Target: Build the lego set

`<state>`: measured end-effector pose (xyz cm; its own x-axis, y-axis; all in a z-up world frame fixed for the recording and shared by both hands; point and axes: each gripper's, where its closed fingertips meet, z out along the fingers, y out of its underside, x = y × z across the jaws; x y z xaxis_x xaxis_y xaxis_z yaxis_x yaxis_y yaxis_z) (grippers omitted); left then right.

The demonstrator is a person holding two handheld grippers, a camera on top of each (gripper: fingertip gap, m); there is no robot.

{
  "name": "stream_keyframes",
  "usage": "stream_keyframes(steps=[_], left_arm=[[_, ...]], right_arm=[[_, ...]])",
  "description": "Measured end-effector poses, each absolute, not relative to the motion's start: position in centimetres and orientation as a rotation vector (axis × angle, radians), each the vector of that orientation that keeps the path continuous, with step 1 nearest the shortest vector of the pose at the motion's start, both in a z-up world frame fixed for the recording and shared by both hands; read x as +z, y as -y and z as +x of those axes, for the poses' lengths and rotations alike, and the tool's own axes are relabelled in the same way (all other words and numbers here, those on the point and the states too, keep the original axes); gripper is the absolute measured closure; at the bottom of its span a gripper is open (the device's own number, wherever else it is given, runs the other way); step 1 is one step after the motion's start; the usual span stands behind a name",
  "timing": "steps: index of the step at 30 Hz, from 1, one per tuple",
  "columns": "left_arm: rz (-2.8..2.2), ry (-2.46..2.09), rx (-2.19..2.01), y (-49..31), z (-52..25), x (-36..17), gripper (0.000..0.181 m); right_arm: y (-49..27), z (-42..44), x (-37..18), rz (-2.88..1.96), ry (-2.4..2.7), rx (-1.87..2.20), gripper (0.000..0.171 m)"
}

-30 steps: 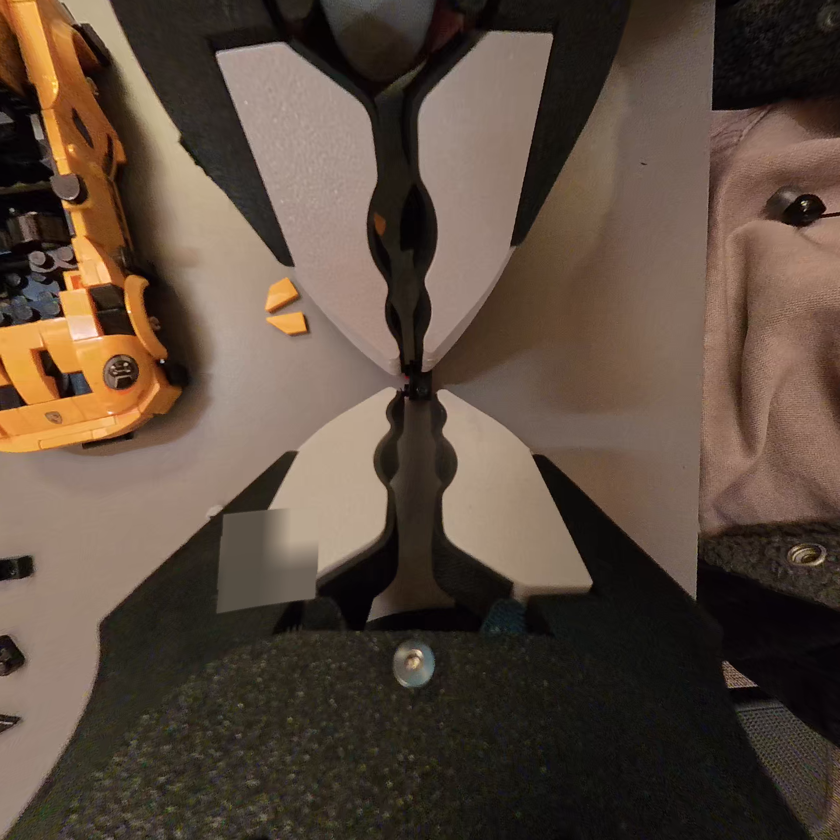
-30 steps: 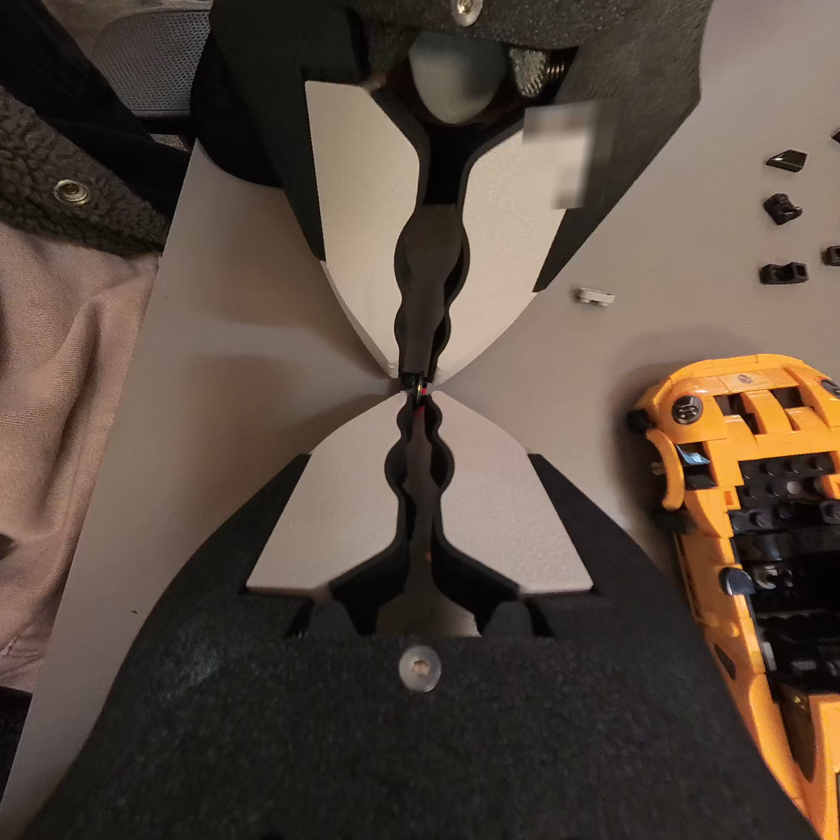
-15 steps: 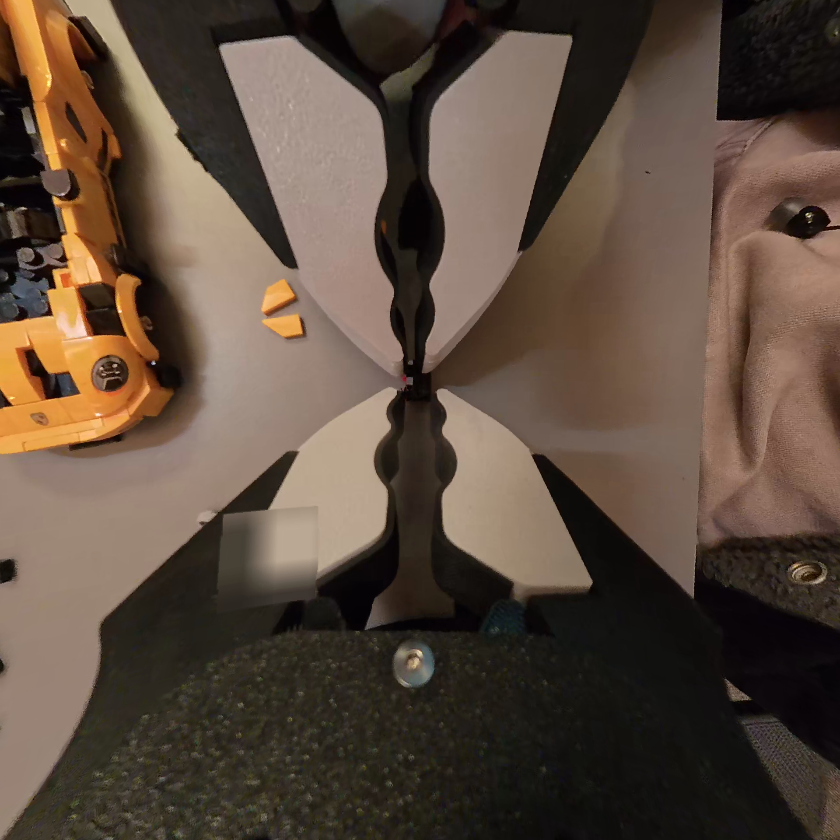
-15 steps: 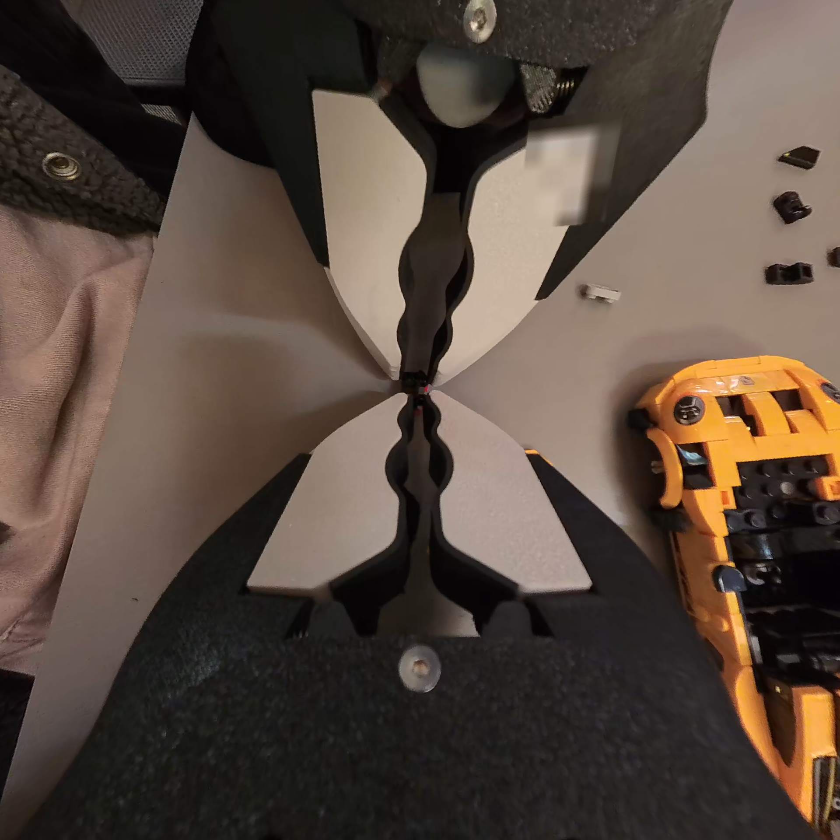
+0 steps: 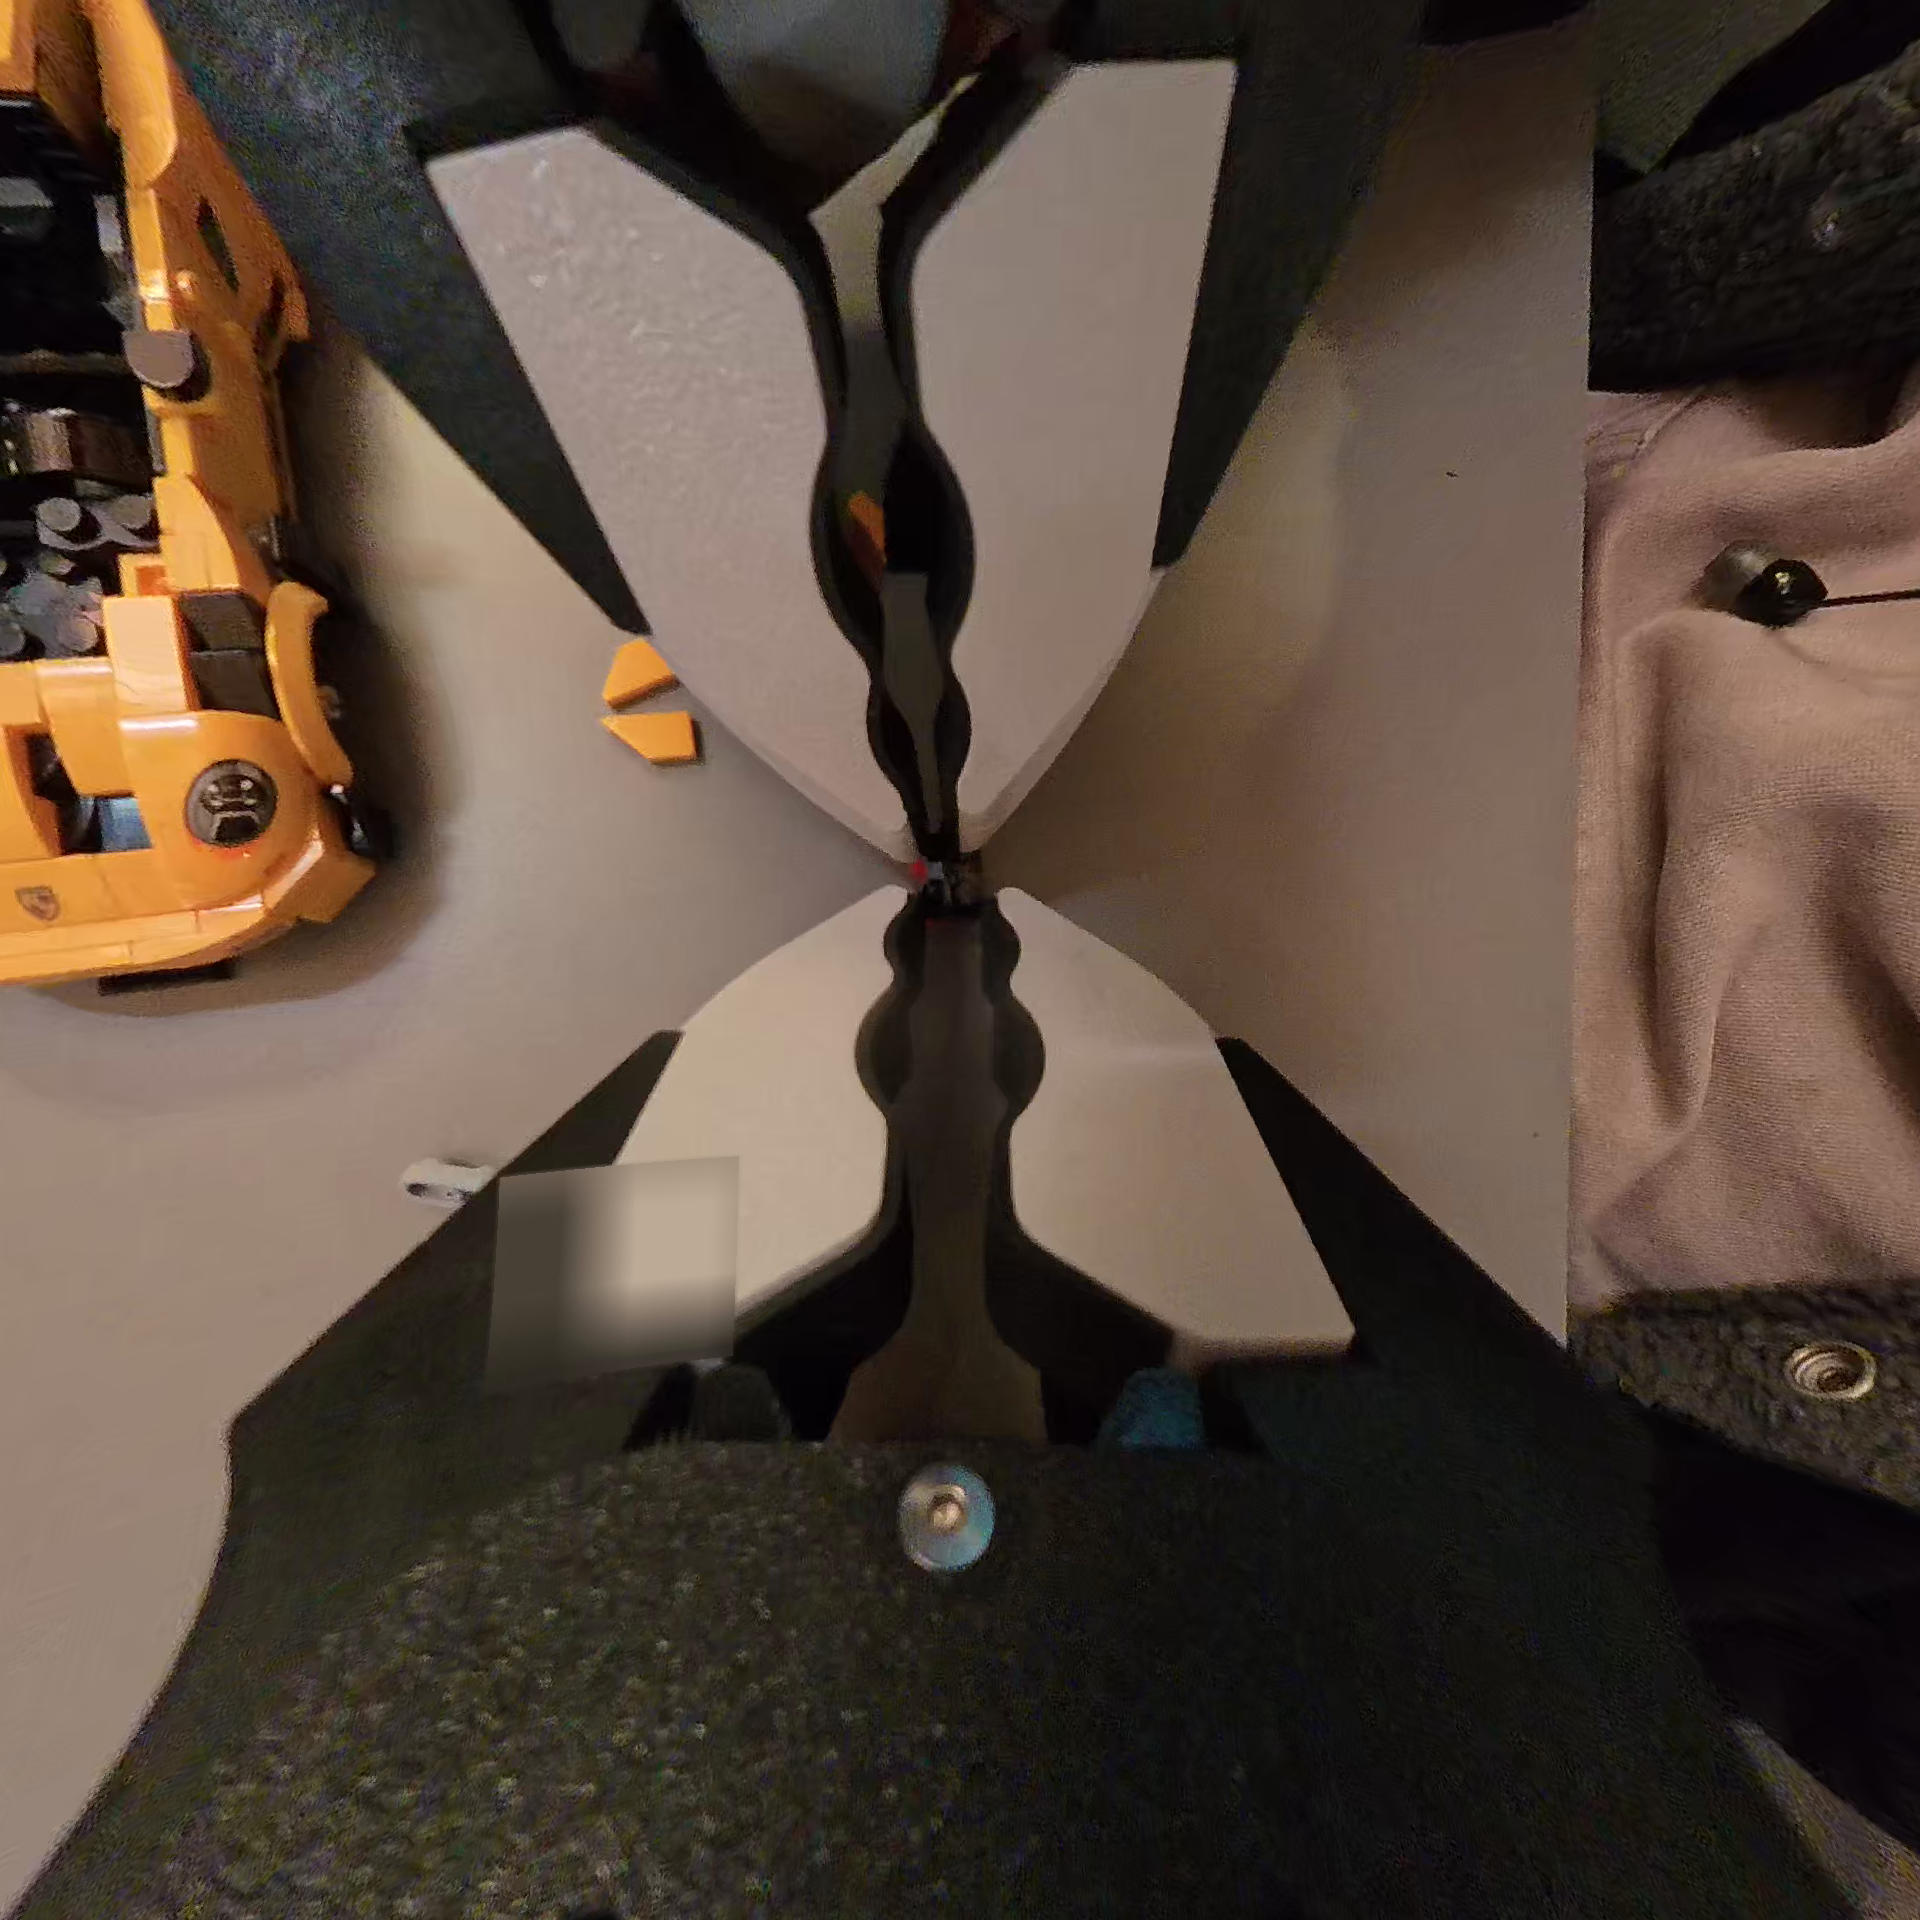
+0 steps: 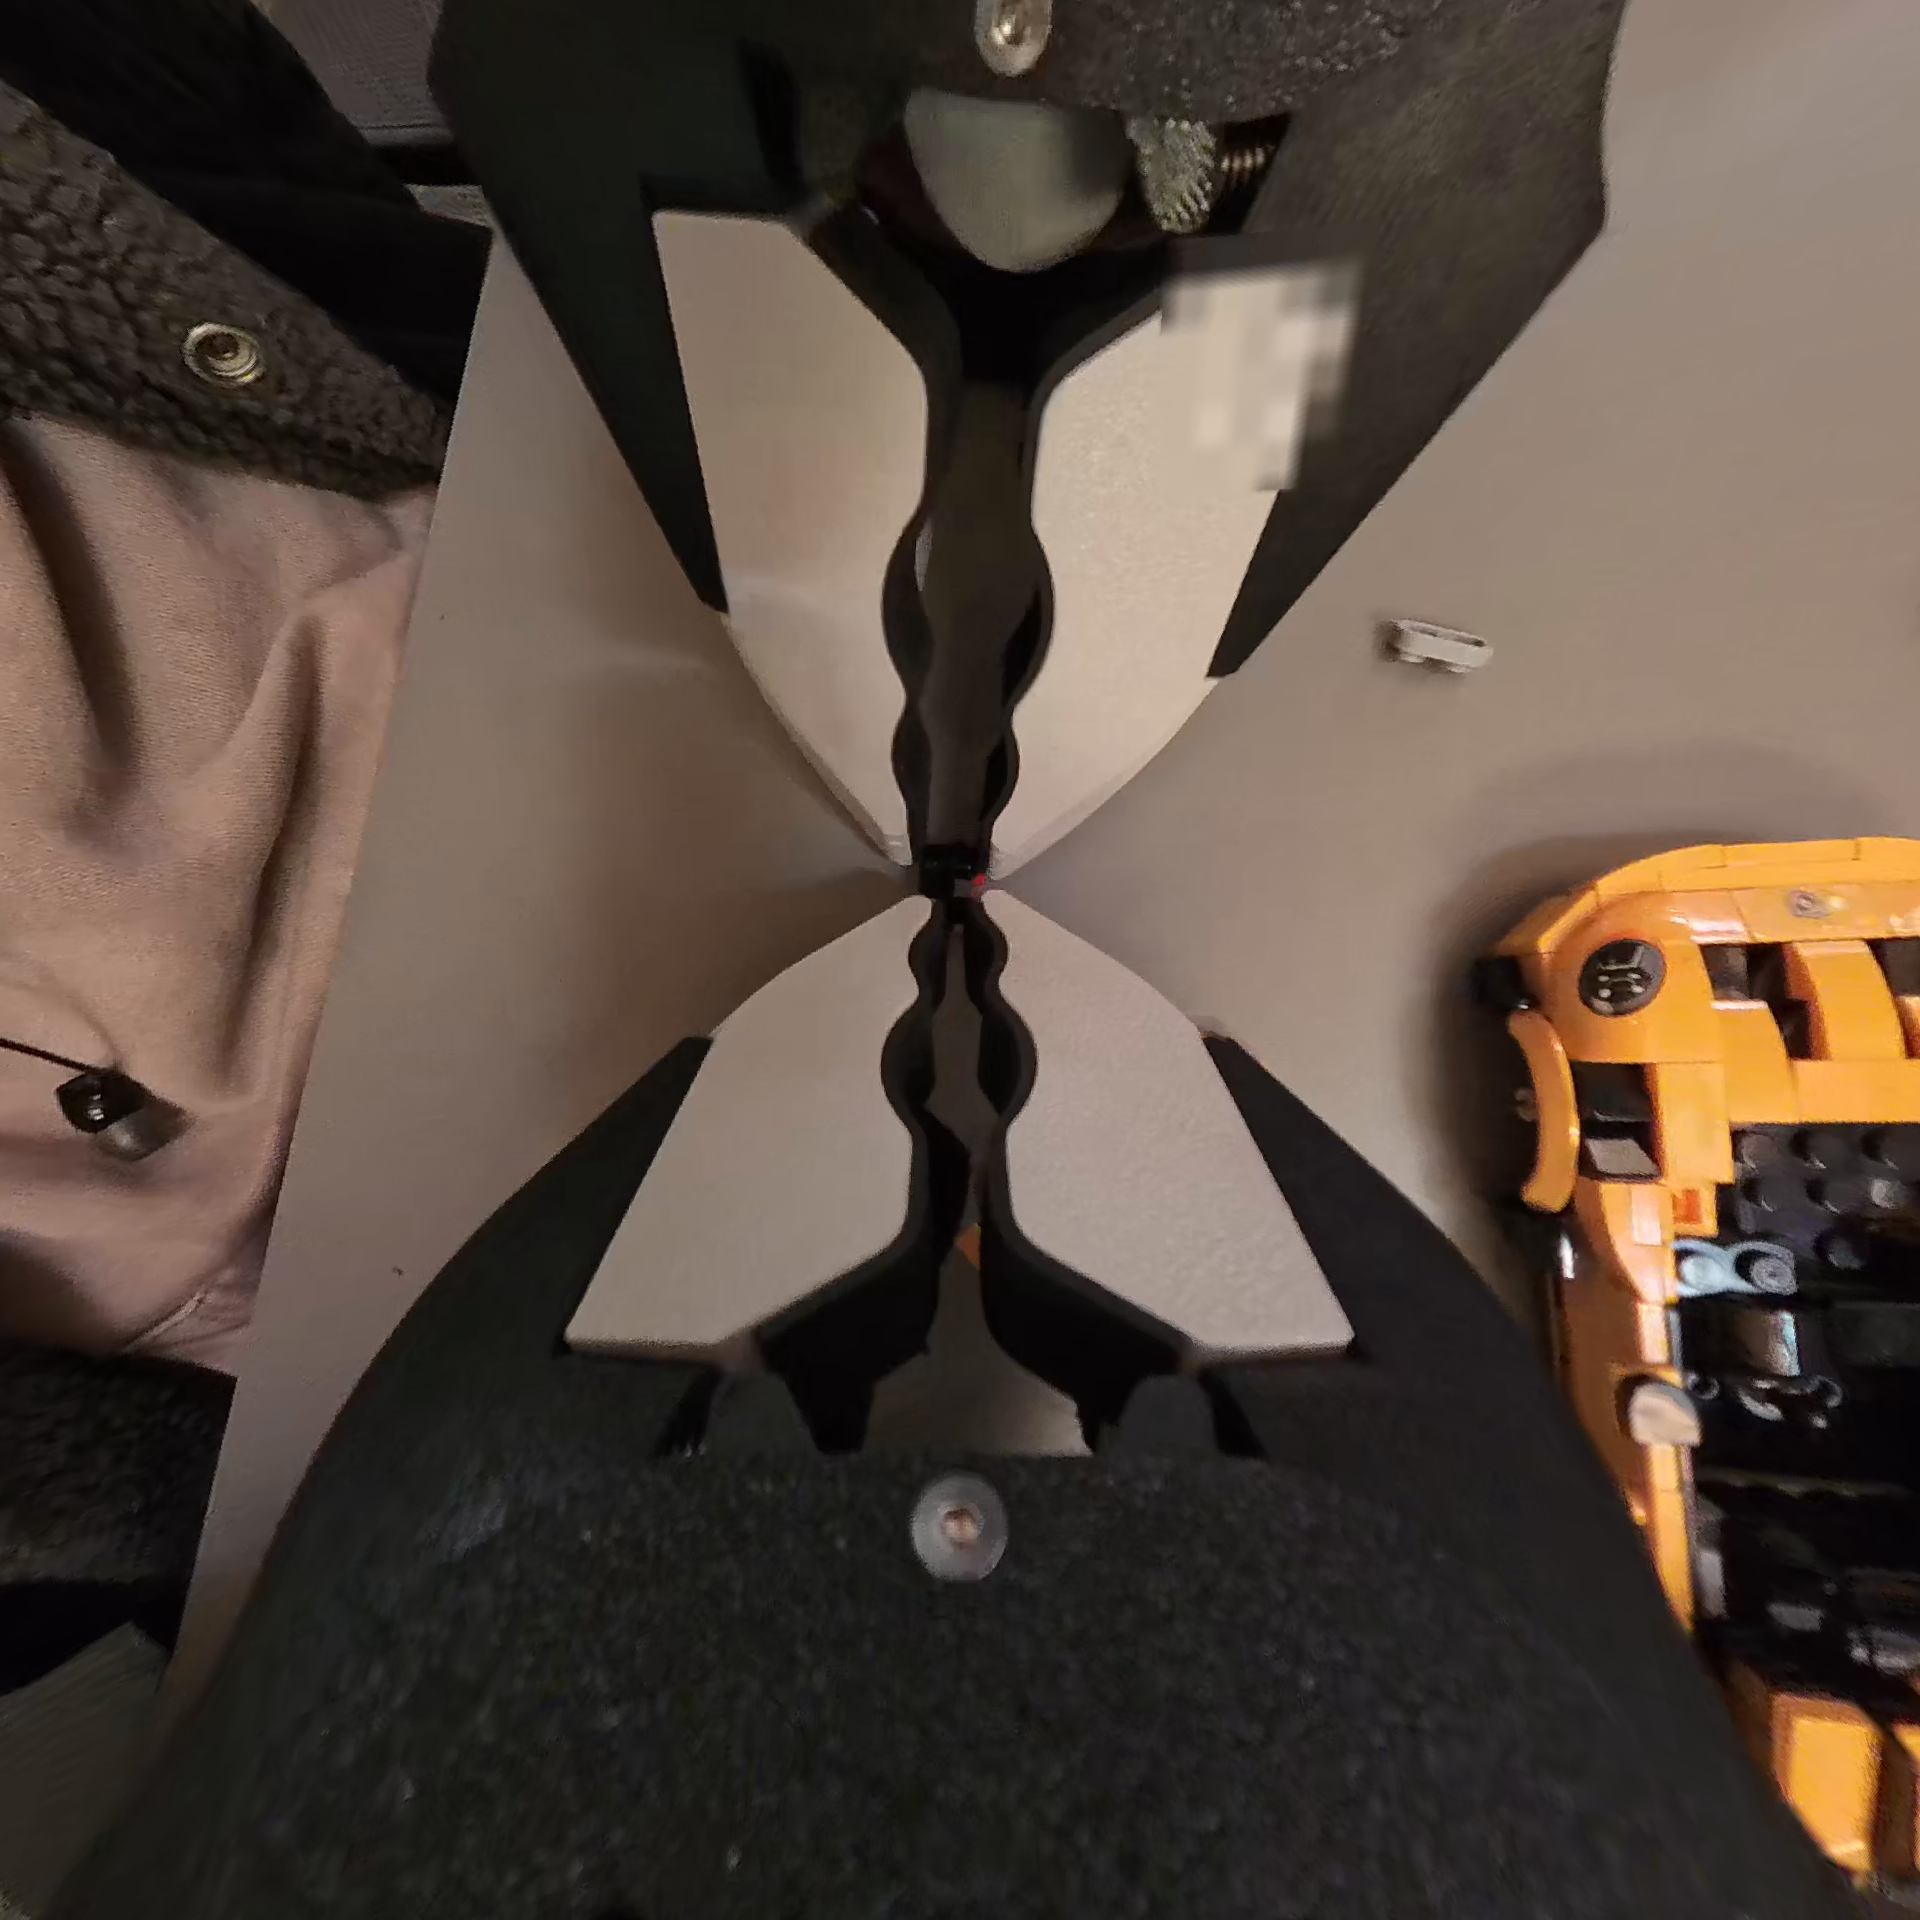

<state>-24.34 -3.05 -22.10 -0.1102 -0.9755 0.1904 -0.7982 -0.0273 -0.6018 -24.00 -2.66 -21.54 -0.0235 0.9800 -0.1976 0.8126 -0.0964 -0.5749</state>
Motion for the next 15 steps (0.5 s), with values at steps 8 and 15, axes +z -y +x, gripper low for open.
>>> stream_keyframes(steps=[8, 15], left_arm=[[-1.845, -1.883, -0.931, 2.7, -24.8, -21.0, 0.17], [-1.855, -1.869, -0.948, 3.1, -24.3, -21.1, 0.175]], right_arm=[[2.8, -24.0, -21.6, -1.987, 1.934, 0.842, 0.17], [2.9, -24.1, -21.6, -1.976, 1.956, 0.792, 0.17]])
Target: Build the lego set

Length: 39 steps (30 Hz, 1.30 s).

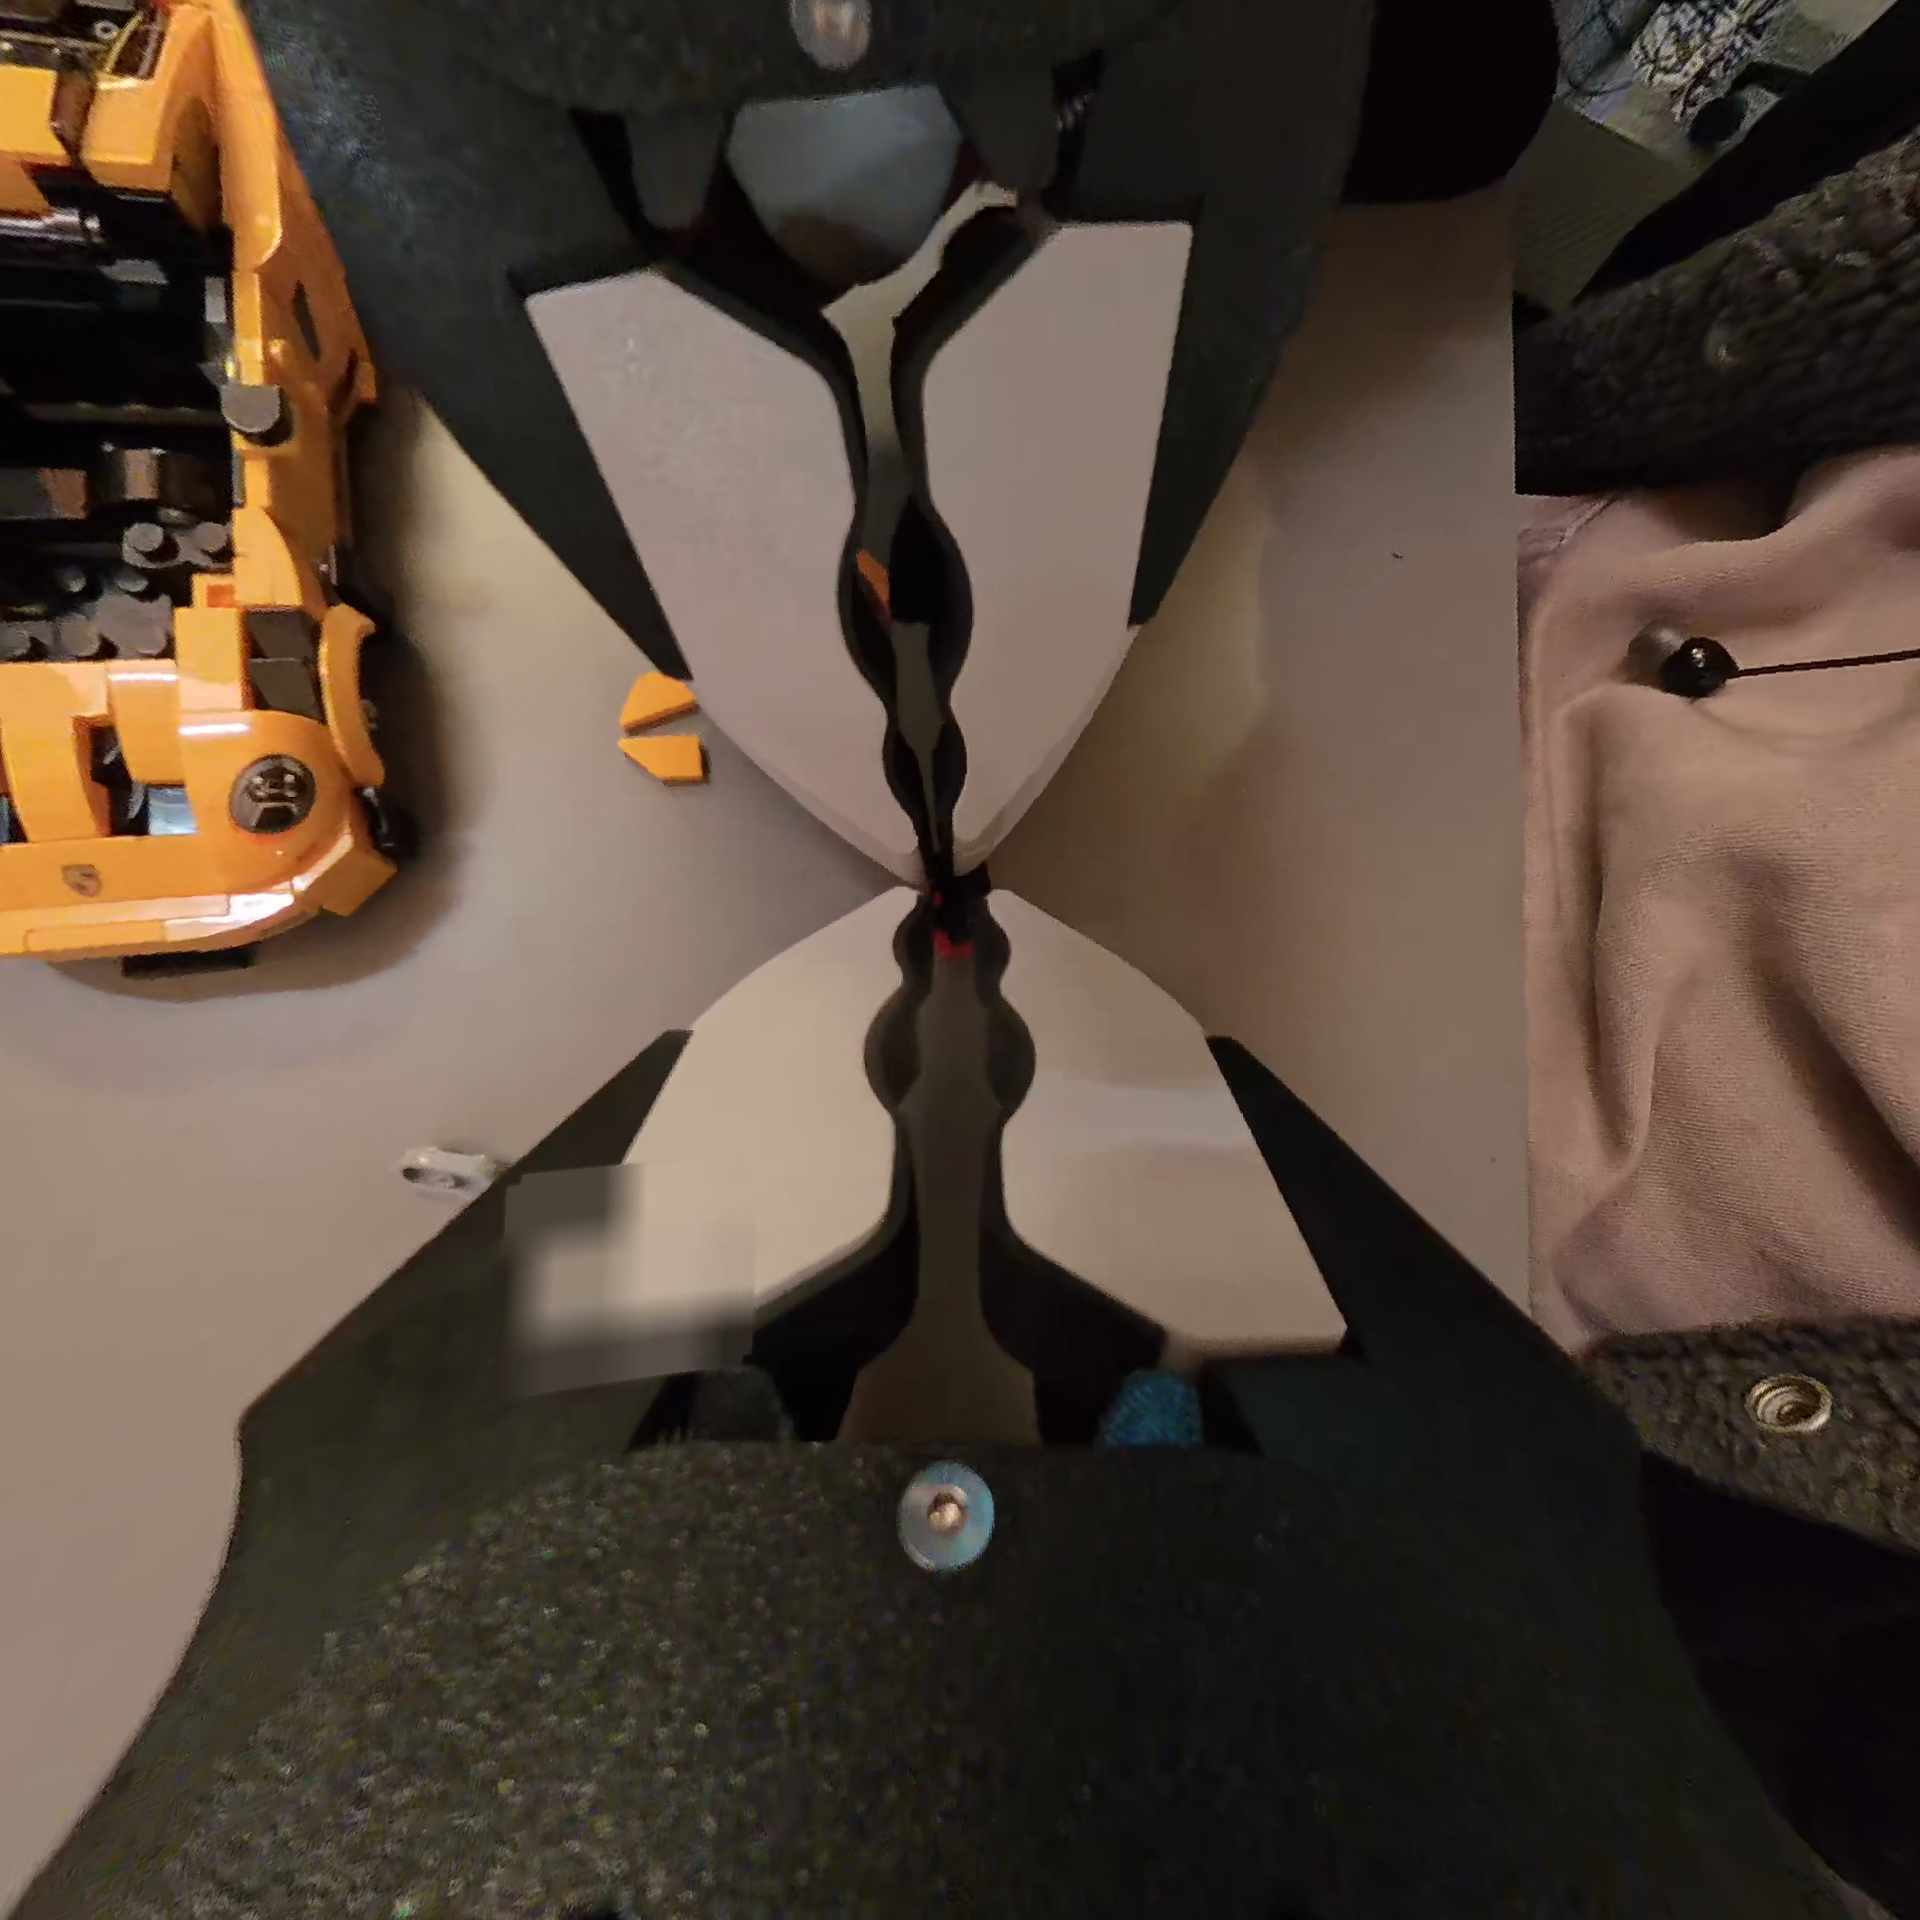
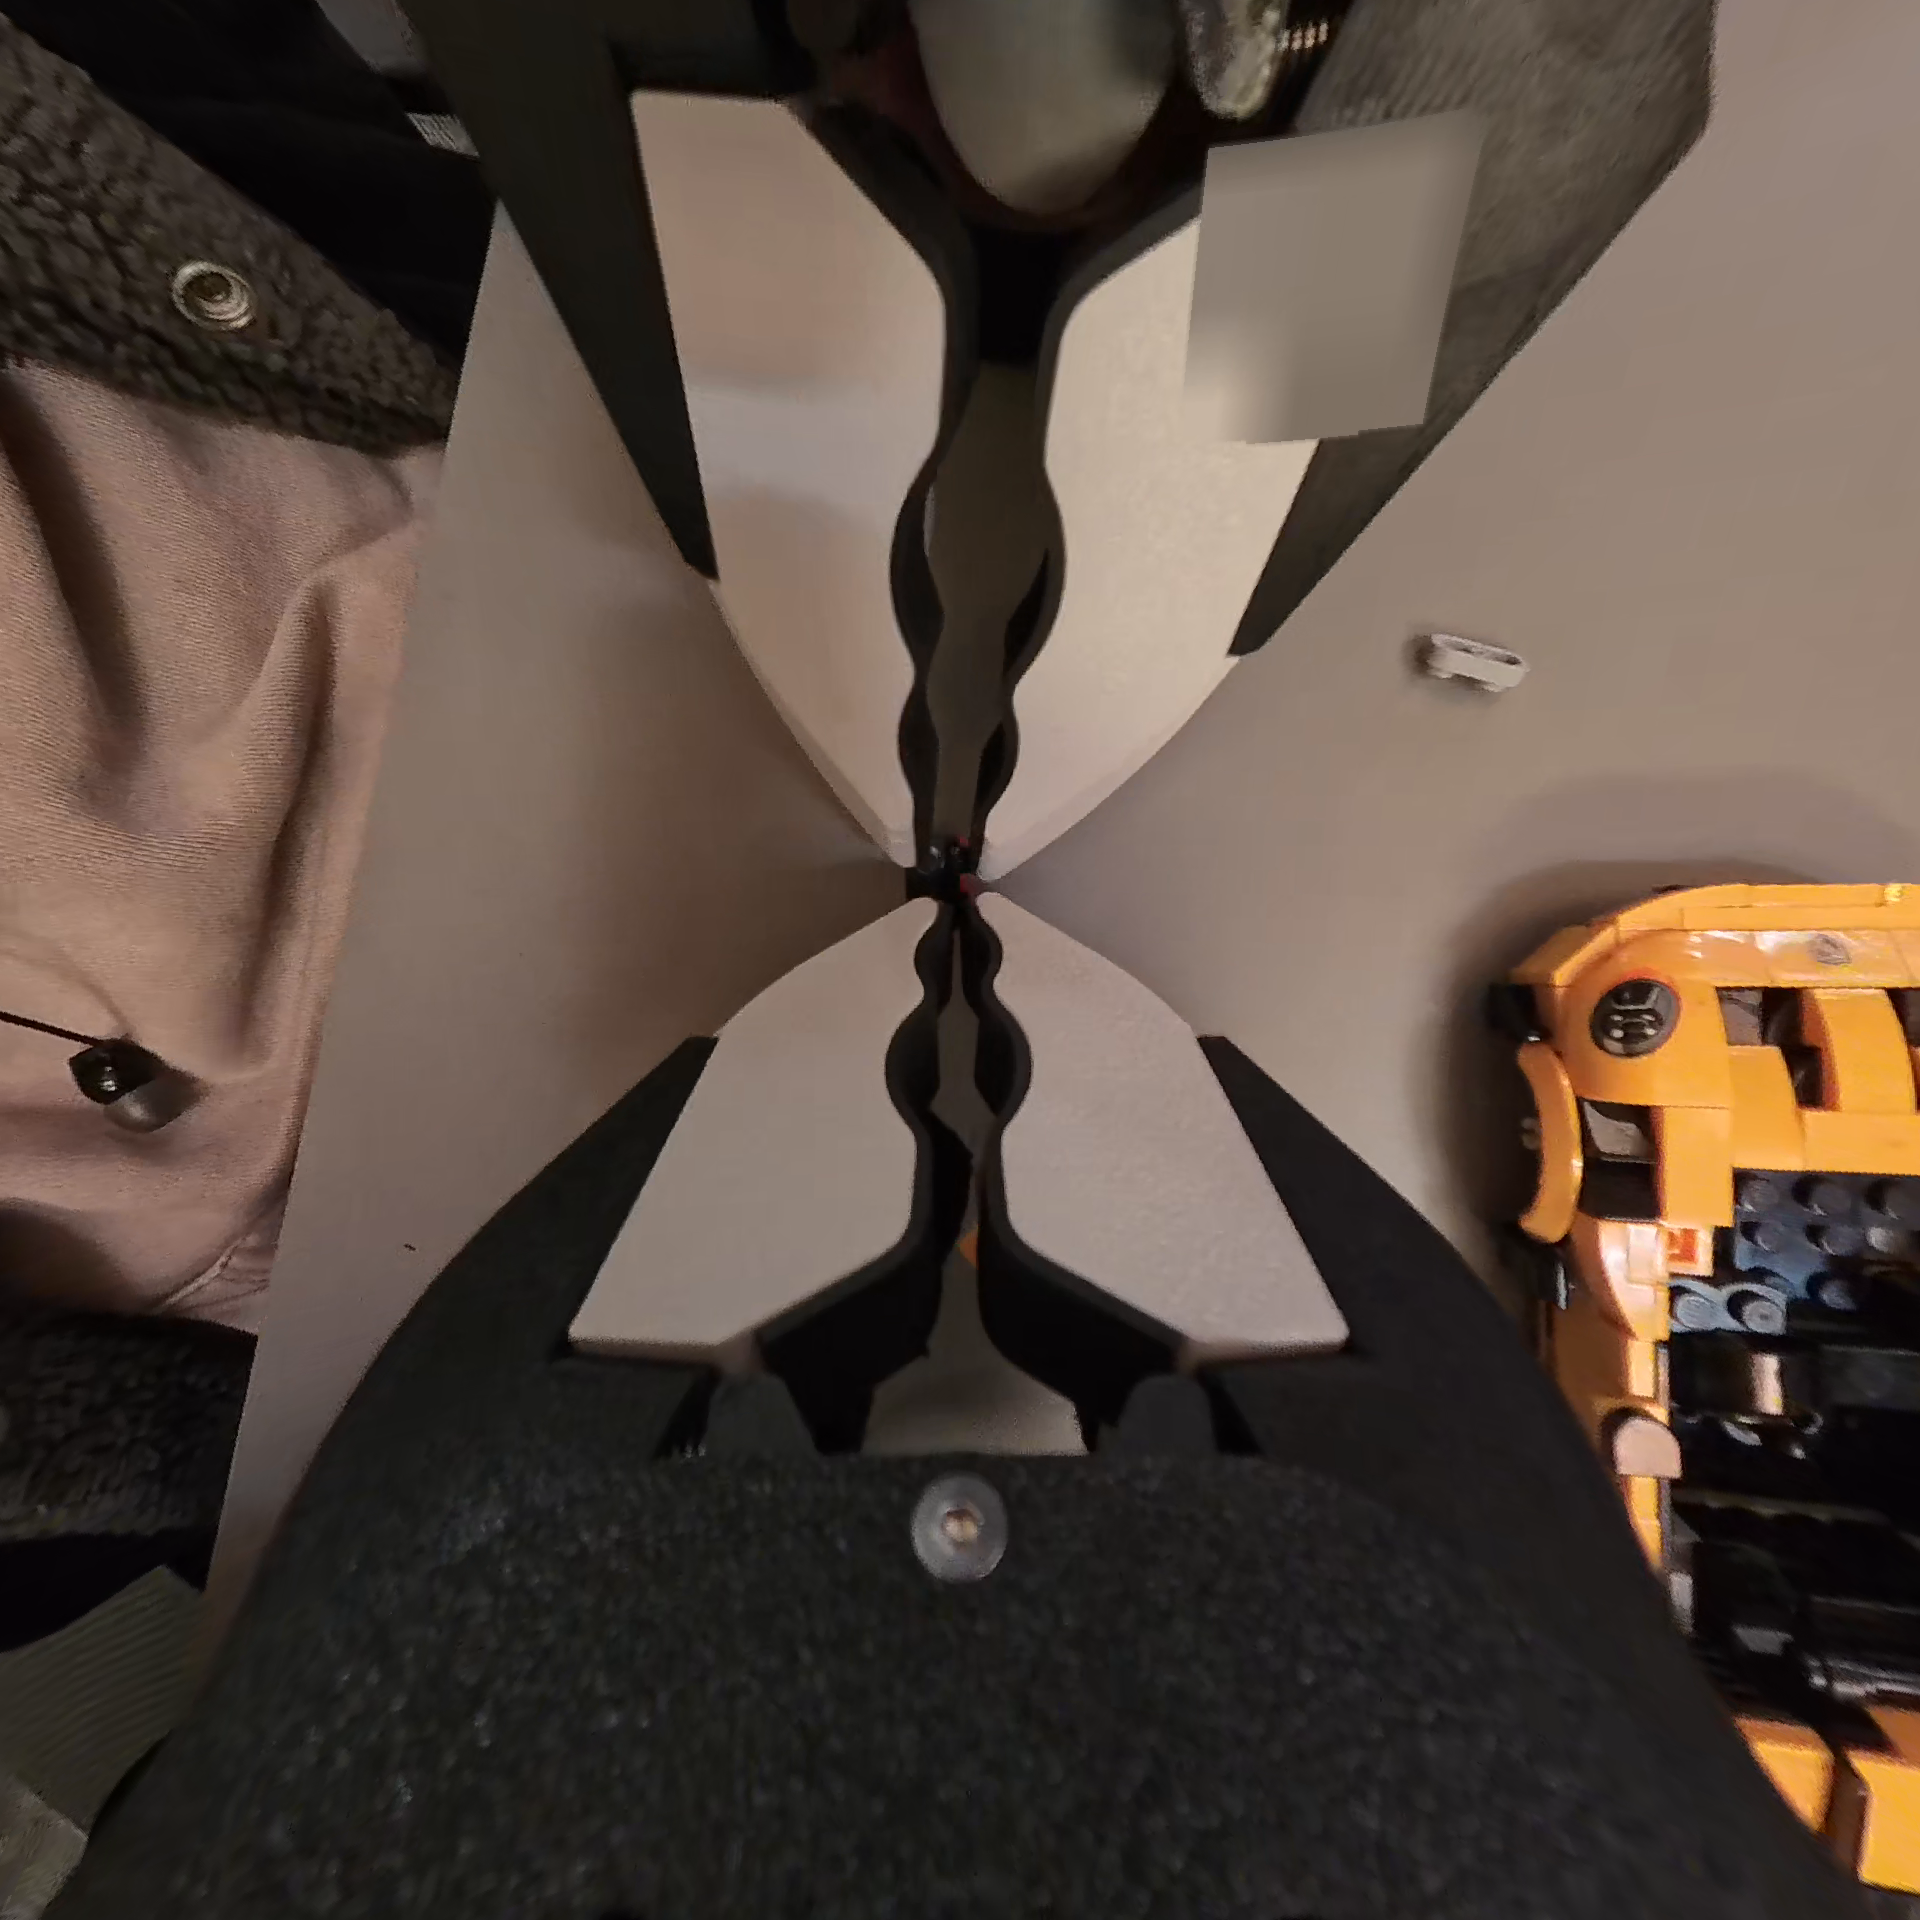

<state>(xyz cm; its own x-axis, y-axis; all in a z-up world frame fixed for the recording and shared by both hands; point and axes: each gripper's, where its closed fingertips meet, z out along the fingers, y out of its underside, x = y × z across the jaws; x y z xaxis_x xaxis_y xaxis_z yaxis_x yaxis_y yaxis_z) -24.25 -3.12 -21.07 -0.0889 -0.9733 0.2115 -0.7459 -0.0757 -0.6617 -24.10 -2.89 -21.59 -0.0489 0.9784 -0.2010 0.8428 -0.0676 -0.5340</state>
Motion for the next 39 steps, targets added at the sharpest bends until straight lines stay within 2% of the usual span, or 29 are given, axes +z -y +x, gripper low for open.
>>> stream_keyframes(steps=[2, 39], left_arm=[[-1.87, -1.864, -0.942, 3.1, -24.4, -21.3, 0.18], [-1.654, -1.817, -0.608, 4.7, -25.2, -21.7, 0.18]], right_arm=[[2.9, -24.1, -21.6, -1.977, 1.962, 0.769, 0.171], [4.7, -24.8, -21.6, -1.805, 1.912, 0.336, 0.171]])
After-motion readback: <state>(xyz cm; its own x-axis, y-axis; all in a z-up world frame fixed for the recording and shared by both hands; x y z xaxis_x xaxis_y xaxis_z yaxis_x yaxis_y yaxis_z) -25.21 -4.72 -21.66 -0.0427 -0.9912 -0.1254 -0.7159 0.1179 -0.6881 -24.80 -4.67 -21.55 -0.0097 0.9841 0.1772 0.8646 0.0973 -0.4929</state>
